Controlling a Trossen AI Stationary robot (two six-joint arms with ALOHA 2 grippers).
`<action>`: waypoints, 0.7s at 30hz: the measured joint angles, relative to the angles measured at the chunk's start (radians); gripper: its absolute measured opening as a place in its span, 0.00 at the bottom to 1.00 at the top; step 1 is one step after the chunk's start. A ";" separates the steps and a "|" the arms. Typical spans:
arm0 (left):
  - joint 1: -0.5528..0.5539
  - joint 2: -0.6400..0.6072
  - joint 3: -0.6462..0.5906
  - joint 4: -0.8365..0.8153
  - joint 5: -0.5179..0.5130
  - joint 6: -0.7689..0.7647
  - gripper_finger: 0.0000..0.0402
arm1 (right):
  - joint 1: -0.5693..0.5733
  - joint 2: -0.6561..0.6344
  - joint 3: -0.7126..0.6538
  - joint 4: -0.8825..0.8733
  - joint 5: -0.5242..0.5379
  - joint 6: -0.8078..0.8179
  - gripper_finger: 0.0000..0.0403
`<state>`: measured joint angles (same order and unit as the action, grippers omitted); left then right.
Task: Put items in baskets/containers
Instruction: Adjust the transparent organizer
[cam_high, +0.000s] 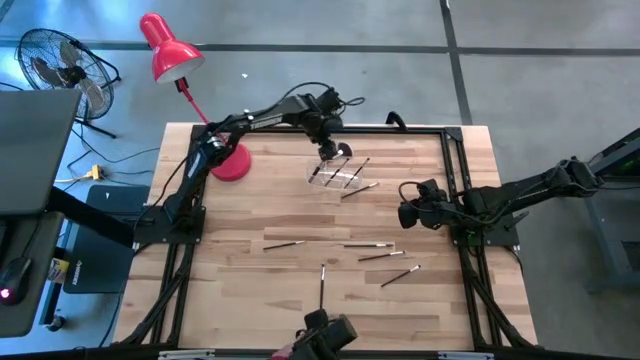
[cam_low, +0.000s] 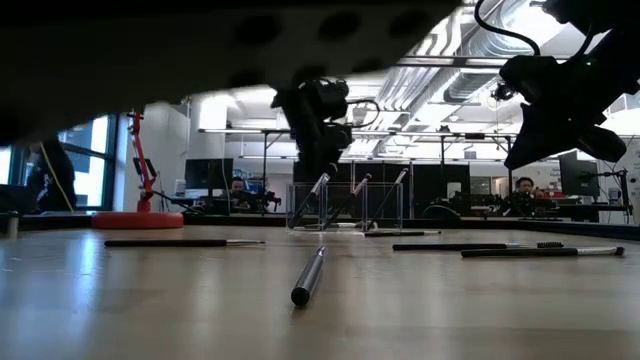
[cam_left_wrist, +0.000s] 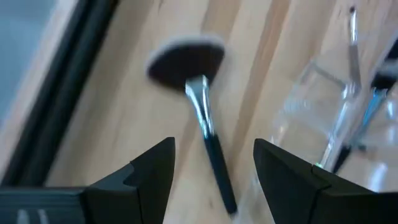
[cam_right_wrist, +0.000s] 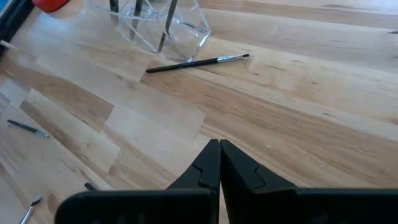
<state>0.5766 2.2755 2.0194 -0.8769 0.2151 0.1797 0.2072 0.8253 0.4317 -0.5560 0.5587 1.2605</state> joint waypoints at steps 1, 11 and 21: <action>-0.006 0.008 0.002 -0.003 0.001 0.008 0.54 | 0.000 0.000 0.000 0.001 0.000 0.000 0.00; -0.094 0.013 -0.003 -0.074 -0.088 0.061 0.54 | 0.000 0.000 0.000 0.000 -0.006 0.000 0.00; -0.085 0.013 -0.002 -0.046 -0.157 0.047 0.54 | 0.000 0.000 0.000 0.001 -0.010 0.000 0.00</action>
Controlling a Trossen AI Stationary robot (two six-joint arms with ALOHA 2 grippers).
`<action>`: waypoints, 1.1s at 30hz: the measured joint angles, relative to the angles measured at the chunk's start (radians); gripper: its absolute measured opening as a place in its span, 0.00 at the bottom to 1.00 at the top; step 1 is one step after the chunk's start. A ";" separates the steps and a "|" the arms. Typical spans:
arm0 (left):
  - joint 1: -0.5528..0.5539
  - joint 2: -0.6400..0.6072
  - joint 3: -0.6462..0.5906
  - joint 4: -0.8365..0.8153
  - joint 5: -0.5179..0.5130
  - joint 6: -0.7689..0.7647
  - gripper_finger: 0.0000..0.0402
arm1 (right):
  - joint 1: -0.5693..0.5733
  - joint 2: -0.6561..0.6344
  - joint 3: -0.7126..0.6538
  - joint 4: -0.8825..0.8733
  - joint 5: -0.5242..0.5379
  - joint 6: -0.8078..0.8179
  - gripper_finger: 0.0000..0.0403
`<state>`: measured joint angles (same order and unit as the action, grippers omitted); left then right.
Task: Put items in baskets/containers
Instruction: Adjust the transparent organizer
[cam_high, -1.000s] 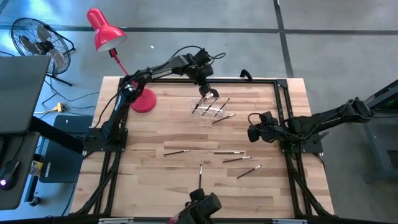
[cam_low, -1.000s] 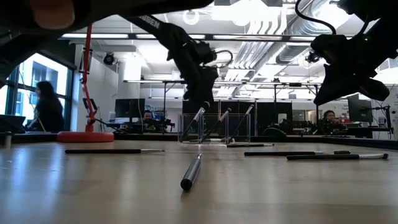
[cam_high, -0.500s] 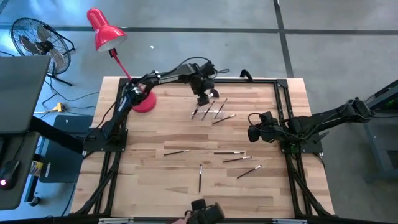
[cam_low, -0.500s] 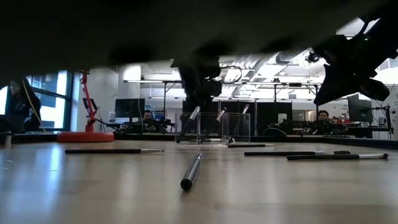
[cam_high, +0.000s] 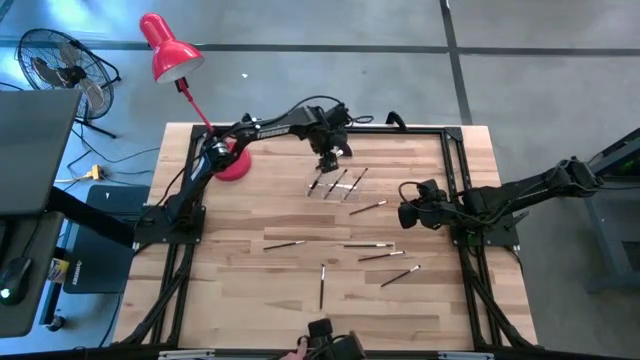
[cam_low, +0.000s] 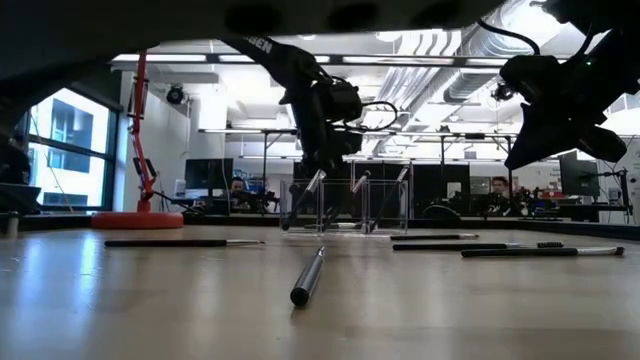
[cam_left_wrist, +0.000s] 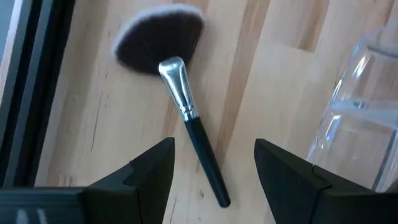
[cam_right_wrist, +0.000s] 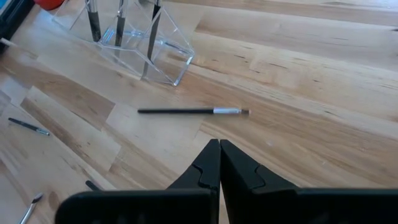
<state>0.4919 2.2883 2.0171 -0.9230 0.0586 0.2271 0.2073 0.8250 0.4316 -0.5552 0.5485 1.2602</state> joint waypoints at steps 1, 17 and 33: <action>0.005 0.000 0.000 0.007 0.006 -0.005 0.54 | 0.000 0.000 0.000 0.000 -0.004 0.000 0.00; 0.010 0.026 0.014 0.110 -0.025 -0.148 0.54 | 0.000 0.000 0.000 0.003 -0.004 0.000 0.00; 0.013 0.014 0.010 0.046 0.087 -0.243 0.54 | 0.000 0.000 0.000 0.003 -0.003 -0.003 0.00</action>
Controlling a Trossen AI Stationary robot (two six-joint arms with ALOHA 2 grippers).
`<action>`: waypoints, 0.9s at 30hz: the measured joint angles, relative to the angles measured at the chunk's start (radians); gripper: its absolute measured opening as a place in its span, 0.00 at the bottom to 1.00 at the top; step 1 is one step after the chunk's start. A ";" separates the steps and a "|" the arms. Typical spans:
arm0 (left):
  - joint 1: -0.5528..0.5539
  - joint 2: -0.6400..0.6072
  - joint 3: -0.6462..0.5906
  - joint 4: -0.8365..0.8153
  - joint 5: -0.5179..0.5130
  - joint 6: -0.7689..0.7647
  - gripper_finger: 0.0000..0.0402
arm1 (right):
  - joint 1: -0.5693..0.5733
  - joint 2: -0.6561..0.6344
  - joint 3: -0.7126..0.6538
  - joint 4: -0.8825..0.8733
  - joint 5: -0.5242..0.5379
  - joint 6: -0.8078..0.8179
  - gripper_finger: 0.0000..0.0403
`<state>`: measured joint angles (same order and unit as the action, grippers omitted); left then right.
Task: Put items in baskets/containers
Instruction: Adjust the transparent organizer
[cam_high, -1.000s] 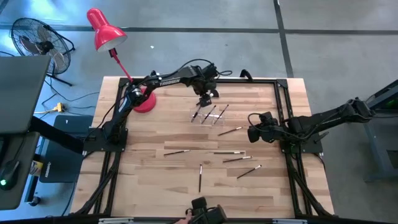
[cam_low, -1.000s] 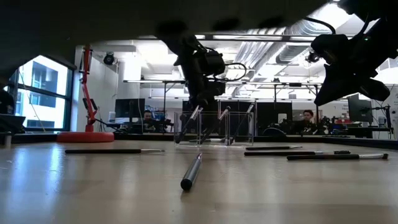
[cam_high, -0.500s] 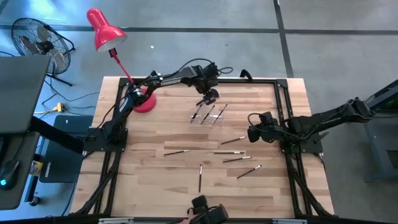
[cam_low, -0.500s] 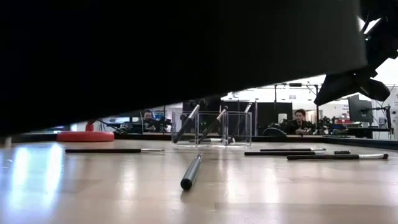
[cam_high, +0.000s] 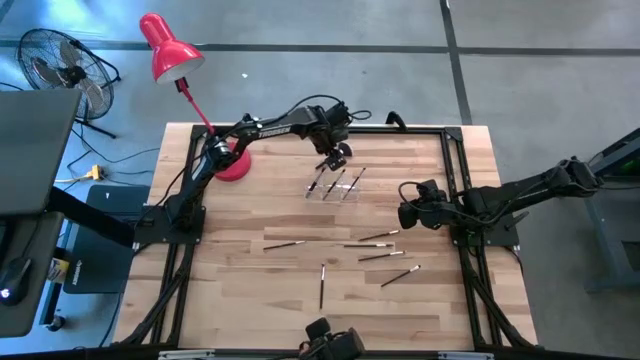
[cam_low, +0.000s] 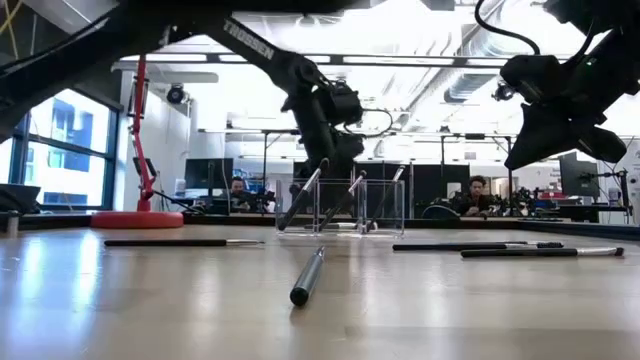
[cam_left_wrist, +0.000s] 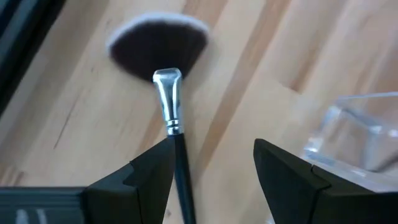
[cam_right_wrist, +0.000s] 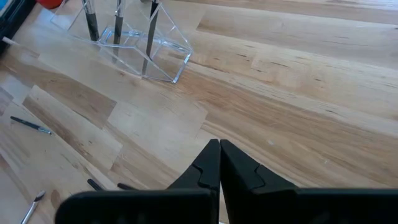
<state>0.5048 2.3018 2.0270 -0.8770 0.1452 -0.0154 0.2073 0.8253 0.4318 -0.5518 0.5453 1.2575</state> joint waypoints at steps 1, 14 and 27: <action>0.000 -0.015 0.000 0.001 0.002 0.000 0.54 | 0.000 0.000 0.000 0.000 0.000 0.000 0.00; 0.018 -0.212 0.000 -0.027 0.047 0.008 0.44 | 0.000 0.000 0.000 0.000 -0.002 -0.009 0.00; 0.039 -0.468 -0.492 0.193 0.107 -0.074 0.27 | 0.000 0.000 0.000 0.000 -0.070 -0.035 0.00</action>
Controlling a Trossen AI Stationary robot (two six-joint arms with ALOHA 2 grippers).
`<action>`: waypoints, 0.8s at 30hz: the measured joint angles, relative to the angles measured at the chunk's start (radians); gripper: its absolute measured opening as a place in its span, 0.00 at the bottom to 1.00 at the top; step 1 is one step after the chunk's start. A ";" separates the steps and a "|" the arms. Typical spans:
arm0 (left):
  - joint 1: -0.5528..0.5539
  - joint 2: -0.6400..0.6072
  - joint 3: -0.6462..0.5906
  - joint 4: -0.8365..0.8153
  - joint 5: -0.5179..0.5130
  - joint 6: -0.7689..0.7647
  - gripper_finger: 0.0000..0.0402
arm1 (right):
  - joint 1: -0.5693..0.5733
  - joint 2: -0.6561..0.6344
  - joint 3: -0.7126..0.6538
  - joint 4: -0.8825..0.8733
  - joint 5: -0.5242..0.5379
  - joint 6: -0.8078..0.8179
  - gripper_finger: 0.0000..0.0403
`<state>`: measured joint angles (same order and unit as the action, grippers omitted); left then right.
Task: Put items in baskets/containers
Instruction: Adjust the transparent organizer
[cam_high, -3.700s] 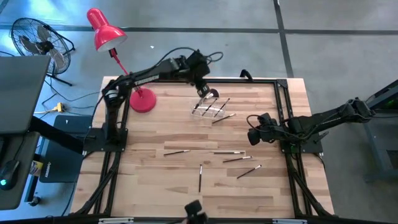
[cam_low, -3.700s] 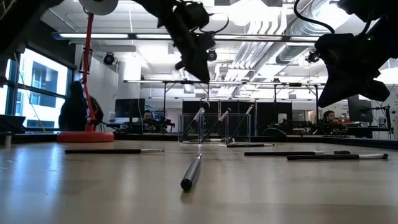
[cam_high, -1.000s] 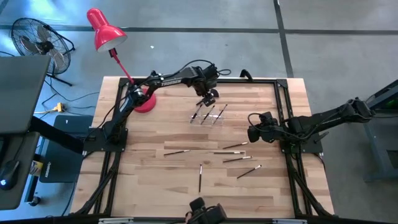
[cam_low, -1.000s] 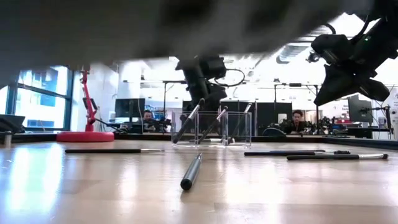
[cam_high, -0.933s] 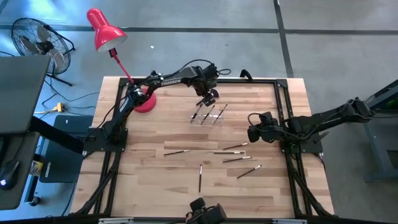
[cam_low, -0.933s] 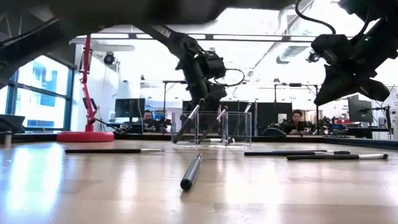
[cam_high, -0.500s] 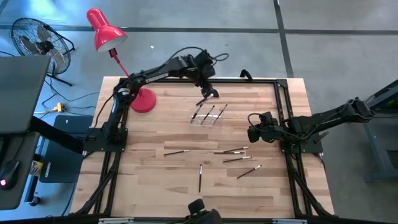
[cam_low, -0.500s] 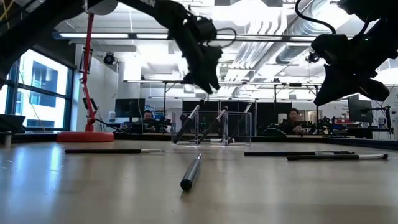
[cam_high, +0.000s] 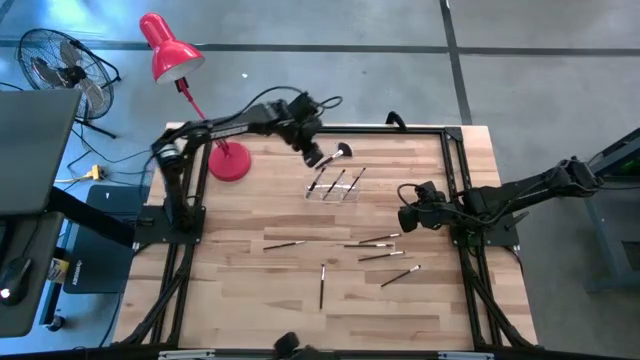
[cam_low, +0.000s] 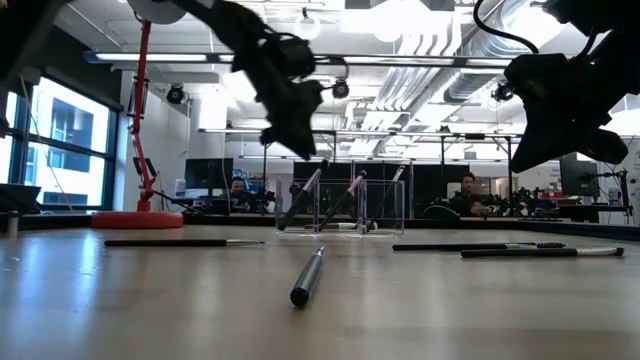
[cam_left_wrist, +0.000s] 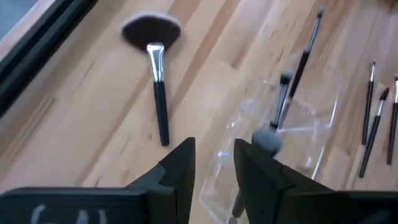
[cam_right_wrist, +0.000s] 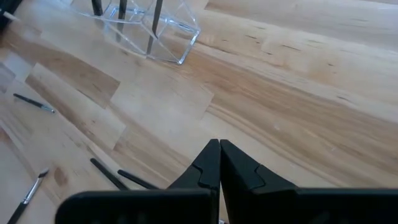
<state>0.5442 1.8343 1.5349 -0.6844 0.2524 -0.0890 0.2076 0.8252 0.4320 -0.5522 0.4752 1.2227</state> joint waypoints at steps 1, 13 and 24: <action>0.000 -0.034 -0.066 0.051 -0.009 -0.011 0.27 | 0.000 0.000 0.000 0.000 -0.002 0.000 0.00; 0.164 -0.170 -0.596 0.596 0.065 0.040 0.27 | 0.000 0.000 0.000 0.000 -0.009 0.025 0.00; 0.142 0.015 -0.533 0.631 0.109 0.427 0.27 | 0.000 0.000 0.000 0.000 0.050 0.138 0.00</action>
<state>0.6859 1.8491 1.0018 -0.0538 0.3614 0.3384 0.2073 0.8253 0.4320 -0.5522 0.5256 1.3602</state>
